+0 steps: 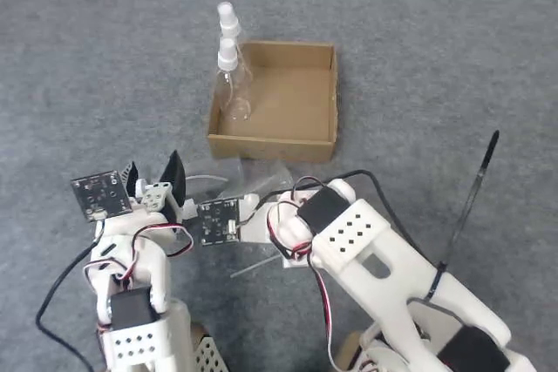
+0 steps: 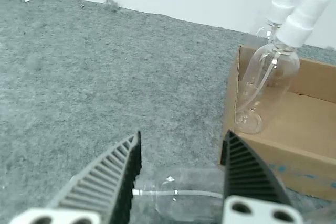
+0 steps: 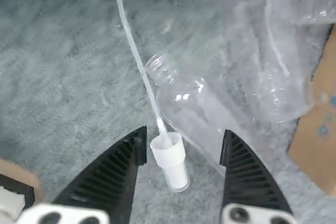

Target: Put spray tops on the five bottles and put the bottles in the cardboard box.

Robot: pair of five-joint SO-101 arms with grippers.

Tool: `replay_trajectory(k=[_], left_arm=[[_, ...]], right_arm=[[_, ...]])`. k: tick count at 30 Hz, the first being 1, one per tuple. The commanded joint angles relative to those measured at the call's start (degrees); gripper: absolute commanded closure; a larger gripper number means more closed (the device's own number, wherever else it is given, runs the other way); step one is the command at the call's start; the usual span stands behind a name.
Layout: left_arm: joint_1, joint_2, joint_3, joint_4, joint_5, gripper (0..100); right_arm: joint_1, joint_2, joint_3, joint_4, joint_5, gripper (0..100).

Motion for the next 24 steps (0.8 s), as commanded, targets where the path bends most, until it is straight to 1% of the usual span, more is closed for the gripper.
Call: replay_trajectory(k=[1,6,12,17,22,24], left_arm=[[-0.53,-1.05,-0.75,-2.02,-0.26,77],[-0.53,-1.05,-0.75,-1.93,-0.26,77],[-0.53,-1.05,-0.75,-1.93,-0.26,77],[-0.53,-1.05,-0.75,-1.93,-0.26,77],[-0.53,-1.05,-0.75,-1.93,-0.26,77],[-0.53,-1.05,-0.75,-1.93,-0.26,77]], right_arm=[[-0.48,-0.57,1.23,-4.79,0.62,81.1],[-0.48,5.85,1.14,-8.57,0.62,81.1],[-0.13,12.53,-1.05,-8.48,3.52,81.0],[0.31,15.87,-2.90,-8.31,3.60,80.5],[2.33,16.75,-3.52,-8.31,3.60,68.3],[3.03,16.75,-3.52,-8.31,3.78,66.4]])
